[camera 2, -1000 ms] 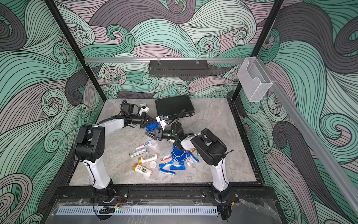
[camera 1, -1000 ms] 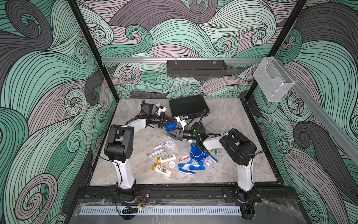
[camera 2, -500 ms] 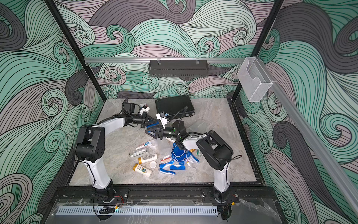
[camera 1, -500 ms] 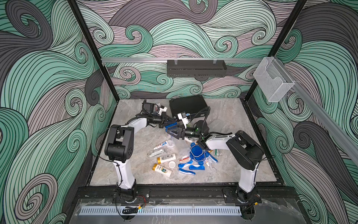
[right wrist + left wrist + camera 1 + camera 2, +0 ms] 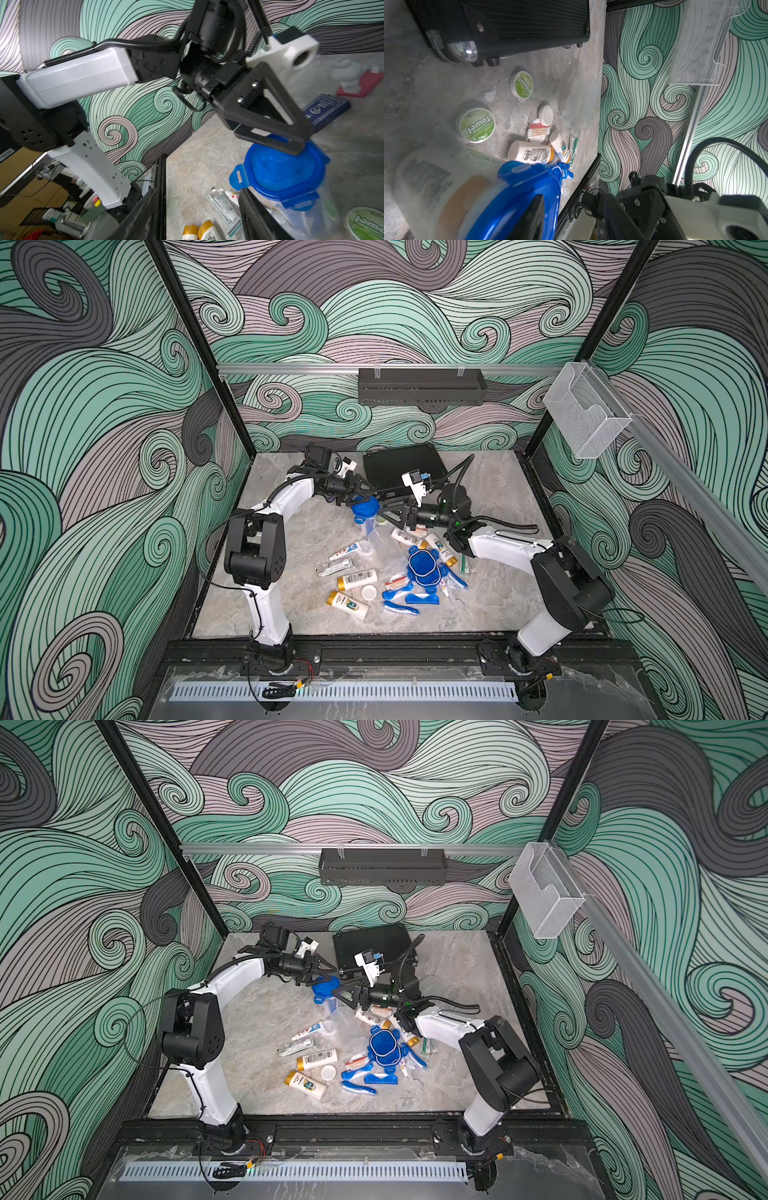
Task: Take out toiletry kits
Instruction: Unfasten the latch on the container, then adjust the container at the center of the board.
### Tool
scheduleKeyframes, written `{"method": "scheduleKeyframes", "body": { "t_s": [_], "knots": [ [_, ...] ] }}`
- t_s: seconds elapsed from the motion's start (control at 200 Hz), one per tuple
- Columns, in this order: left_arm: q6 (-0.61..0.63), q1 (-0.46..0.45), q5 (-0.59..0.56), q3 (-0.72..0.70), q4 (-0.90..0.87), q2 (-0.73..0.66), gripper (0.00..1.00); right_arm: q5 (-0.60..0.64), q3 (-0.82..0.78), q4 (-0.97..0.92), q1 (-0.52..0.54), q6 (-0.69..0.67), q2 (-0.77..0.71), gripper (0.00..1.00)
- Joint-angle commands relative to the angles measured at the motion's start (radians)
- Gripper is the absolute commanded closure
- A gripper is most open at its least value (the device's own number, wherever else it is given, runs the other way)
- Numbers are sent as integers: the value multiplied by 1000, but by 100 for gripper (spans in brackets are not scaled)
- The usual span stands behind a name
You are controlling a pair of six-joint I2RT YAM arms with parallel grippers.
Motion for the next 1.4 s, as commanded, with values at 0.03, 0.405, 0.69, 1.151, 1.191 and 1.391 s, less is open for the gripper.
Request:
{"method": "scheduleKeyframes", "body": {
  "t_s": [0.03,0.405,0.69,1.151,1.191,1.391],
  "knots": [
    [34,13,-89,33,-118,-103,51,164,78,-238,-45,-29,22,38],
    [18,21,-230,-196,-105,-290,66,211,299,-540,-18,-82,165,30],
    [22,21,-233,-212,-87,-211,72,199,404,-662,42,-105,229,32],
    [62,28,-223,-32,-175,-80,69,172,371,-692,117,-102,164,32],
    [71,28,-221,-13,-190,-67,69,163,365,-682,124,-100,158,32],
    [97,36,-217,41,-240,-35,65,113,372,-636,154,-68,164,32]
  ]
}}
